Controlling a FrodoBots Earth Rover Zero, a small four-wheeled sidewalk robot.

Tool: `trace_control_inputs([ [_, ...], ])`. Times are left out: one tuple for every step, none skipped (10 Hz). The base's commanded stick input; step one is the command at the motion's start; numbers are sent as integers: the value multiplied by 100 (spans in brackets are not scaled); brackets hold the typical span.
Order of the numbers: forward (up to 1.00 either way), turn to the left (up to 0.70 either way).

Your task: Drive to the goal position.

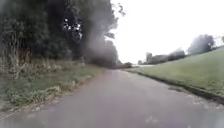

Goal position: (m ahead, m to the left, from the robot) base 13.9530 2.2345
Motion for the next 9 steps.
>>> trace_control_inputs([
  [70, 0],
  [70, 0],
  [70, 0],
  [70, 0],
  [70, -27],
  [70, -27],
  [70, 0],
  [70, 0],
  [70, 0],
])
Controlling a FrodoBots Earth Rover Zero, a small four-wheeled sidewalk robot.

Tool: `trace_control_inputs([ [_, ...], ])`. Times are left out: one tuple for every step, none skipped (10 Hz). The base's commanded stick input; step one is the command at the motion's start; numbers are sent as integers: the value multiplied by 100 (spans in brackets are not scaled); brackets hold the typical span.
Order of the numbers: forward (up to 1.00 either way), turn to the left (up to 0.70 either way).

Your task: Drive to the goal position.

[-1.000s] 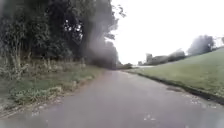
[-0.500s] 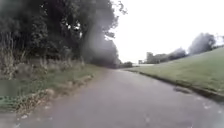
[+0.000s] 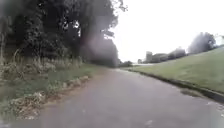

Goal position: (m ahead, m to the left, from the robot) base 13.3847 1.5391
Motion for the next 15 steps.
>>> trace_control_inputs([
  [70, 0],
  [70, 0],
  [70, -27],
  [70, -27],
  [70, -27],
  [70, -27],
  [70, -25],
  [70, -14],
  [70, -3],
  [70, 0],
  [70, 0],
  [70, 0],
  [70, 0],
  [70, 0],
  [70, 0],
])
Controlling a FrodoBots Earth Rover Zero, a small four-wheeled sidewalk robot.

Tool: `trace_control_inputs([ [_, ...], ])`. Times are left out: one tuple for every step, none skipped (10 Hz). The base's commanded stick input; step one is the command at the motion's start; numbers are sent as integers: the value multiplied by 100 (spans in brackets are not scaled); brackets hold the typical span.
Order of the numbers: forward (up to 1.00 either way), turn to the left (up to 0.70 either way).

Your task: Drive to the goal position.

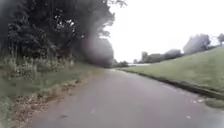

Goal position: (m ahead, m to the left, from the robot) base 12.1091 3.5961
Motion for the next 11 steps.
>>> trace_control_inputs([
  [70, 0],
  [70, -11],
  [70, -23],
  [70, 0],
  [70, 0],
  [70, 0],
  [70, 0],
  [70, 0],
  [70, 0],
  [70, 0],
  [70, 0],
])
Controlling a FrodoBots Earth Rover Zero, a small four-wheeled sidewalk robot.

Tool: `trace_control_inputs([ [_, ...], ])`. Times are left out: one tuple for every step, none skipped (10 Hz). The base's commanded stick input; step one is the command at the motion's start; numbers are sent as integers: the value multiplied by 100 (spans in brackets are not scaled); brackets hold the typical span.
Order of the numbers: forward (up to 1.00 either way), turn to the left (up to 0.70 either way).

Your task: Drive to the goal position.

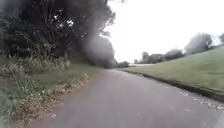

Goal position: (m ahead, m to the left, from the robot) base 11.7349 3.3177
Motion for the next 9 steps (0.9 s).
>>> trace_control_inputs([
  [70, 0],
  [70, 0],
  [70, 0],
  [70, 0],
  [70, 0],
  [70, 0],
  [70, 0],
  [70, 0],
  [70, 0],
])
